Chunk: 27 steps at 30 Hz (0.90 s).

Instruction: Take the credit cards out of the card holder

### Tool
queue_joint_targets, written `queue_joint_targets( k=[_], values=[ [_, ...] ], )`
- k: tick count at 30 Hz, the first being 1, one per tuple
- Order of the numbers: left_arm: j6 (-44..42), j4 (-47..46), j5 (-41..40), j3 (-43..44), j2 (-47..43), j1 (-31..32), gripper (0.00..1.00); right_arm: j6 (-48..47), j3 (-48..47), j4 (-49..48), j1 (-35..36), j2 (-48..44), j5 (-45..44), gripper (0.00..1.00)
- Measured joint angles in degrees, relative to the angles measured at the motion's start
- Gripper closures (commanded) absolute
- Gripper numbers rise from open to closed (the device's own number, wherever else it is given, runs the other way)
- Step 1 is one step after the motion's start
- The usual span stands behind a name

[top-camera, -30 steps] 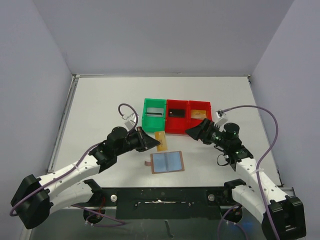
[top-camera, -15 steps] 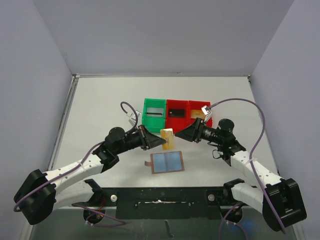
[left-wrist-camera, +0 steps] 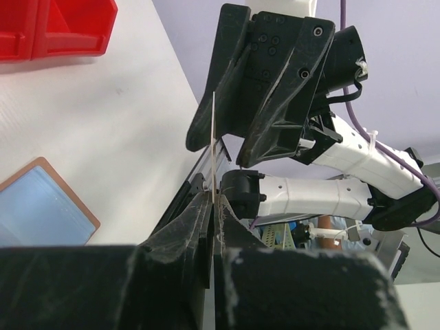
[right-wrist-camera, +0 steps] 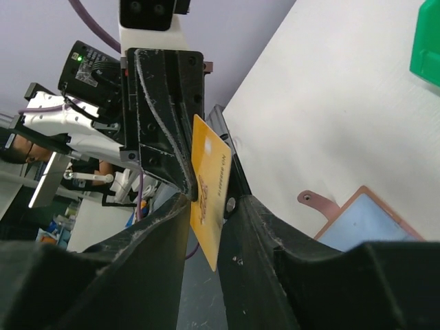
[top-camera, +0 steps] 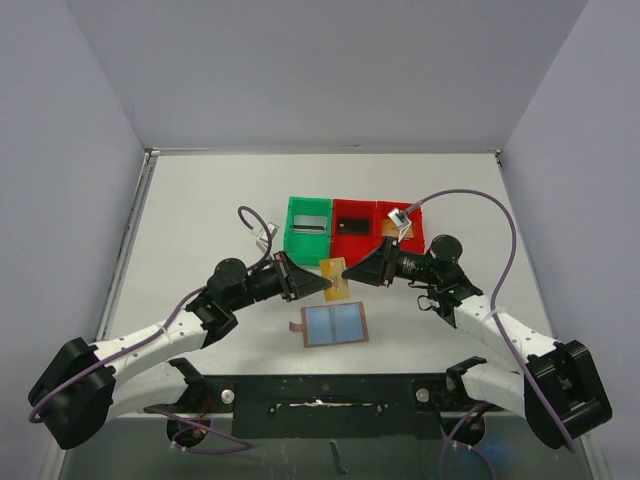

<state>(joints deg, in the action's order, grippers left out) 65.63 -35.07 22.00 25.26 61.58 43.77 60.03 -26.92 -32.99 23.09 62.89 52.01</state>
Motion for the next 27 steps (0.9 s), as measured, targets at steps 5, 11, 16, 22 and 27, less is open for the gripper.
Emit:
queue_joint_targets(
  k=[5, 11, 16, 22, 27],
  values=[
    [0.39, -1.05, 0.35, -0.48, 0.0, 0.0, 1.0, 2.6, -0.07, -4.7, 0.02, 1.46, 2.91, 0.74],
    [2.03, -4.37, 0.9, -0.61, 1.16, -0.02, 1.0, 6.47, 0.04, -11.41, 0.59, 4.44, 4.81, 0.87],
    [2.8, -5.86, 1.29, -0.81, 1.31, -0.11, 1.0, 9.4, 0.72, -16.35, 0.52, 5.16, 5.29, 1.0],
    [1.9, -3.91, 1.64, -0.66, 1.27, -0.26, 0.58, 8.07, 0.83, -14.91, -1.07, 4.48, 6.08, 1.0],
    [0.11, 3.06, 0.55, -0.35, 0.28, -0.5, 0.33, -4.59, -3.02, 5.29, -5.18, -2.08, 1.33, 1.0]
  ],
)
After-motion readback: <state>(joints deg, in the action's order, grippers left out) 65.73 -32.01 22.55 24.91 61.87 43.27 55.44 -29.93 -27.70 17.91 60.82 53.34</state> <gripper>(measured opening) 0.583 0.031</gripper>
